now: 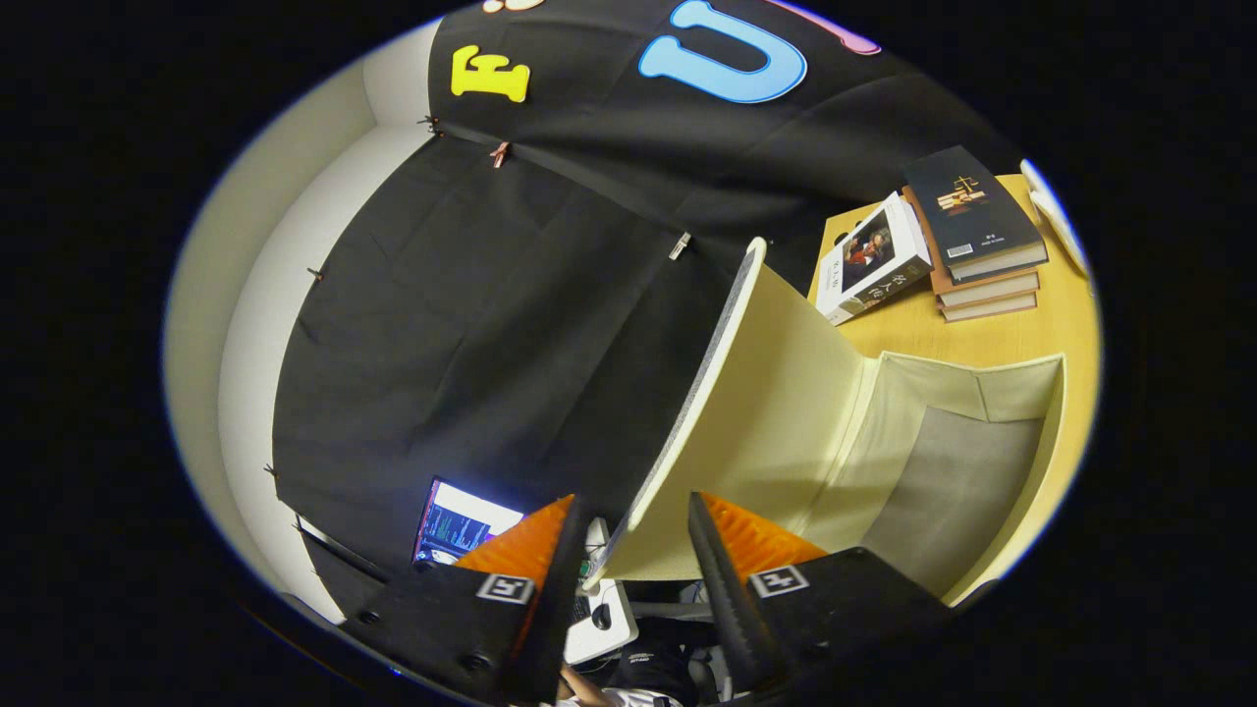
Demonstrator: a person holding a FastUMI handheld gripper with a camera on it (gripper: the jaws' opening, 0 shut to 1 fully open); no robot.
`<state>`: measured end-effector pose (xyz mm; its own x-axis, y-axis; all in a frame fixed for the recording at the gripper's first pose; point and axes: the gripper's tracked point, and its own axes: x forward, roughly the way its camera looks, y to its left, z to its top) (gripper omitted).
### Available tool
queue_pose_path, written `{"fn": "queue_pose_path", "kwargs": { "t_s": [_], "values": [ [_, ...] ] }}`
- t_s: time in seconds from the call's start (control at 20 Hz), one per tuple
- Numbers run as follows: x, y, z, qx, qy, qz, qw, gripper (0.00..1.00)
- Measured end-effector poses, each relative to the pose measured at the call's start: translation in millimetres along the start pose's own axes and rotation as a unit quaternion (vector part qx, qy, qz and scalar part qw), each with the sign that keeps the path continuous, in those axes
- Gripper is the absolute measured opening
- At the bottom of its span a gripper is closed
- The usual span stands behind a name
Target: Open the storage box then place both shoes into the box .Put the left shoe in first, then the right shoe, with the right side of both shoes facing outward in a uniform manner.
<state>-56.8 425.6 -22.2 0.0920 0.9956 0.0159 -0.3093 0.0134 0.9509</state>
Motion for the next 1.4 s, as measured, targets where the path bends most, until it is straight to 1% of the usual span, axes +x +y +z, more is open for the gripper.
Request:
{"fn": "queue_pose_path", "kwargs": {
  "t_s": [0.05,0.1,0.15,0.25,0.35,0.4,0.45,0.6,0.75,0.9,1.0,1.15,1.3,1.4],
  "values": [
    [-1.9,0.1,0.6,-0.001,-0.001,0.0,1.0,0.8],
    [-2.0,-1.5,0.5,-0.004,-0.001,-0.001,1.0,0.85],
    [-5.9,-3.7,0.0,-0.007,0.001,-0.003,1.0,0.94],
    [-15.6,-6.1,-1.8,-0.014,0.0,-0.006,1.0,0.95],
    [-30.4,-6.3,0.4,-0.037,-0.011,-0.009,0.999,0.95],
    [-38.8,-7.9,2.2,-0.051,-0.019,-0.014,0.998,0.95],
    [-47.6,-14.4,1.2,-0.067,-0.026,-0.028,0.997,0.97],
    [-78.4,-46.5,-8.3,-0.124,-0.027,-0.098,0.987,0.97],
    [-113.6,-73.2,-16.3,-0.175,-0.036,-0.163,0.97,0.97],
    [-151.3,-93.6,-23.6,-0.203,-0.05,-0.22,0.953,0.97],
    [-180.2,-116.0,-25.8,-0.205,-0.064,-0.265,0.94,0.97],
    [-220.3,-154.4,-38.2,-0.184,-0.074,-0.326,0.924,0.98],
    [-256.8,-204.9,-56.8,-0.169,-0.065,-0.391,0.902,0.98],
    [-274.2,-235.2,-71.4,-0.156,-0.053,-0.422,0.891,0.98]
  ]
}}
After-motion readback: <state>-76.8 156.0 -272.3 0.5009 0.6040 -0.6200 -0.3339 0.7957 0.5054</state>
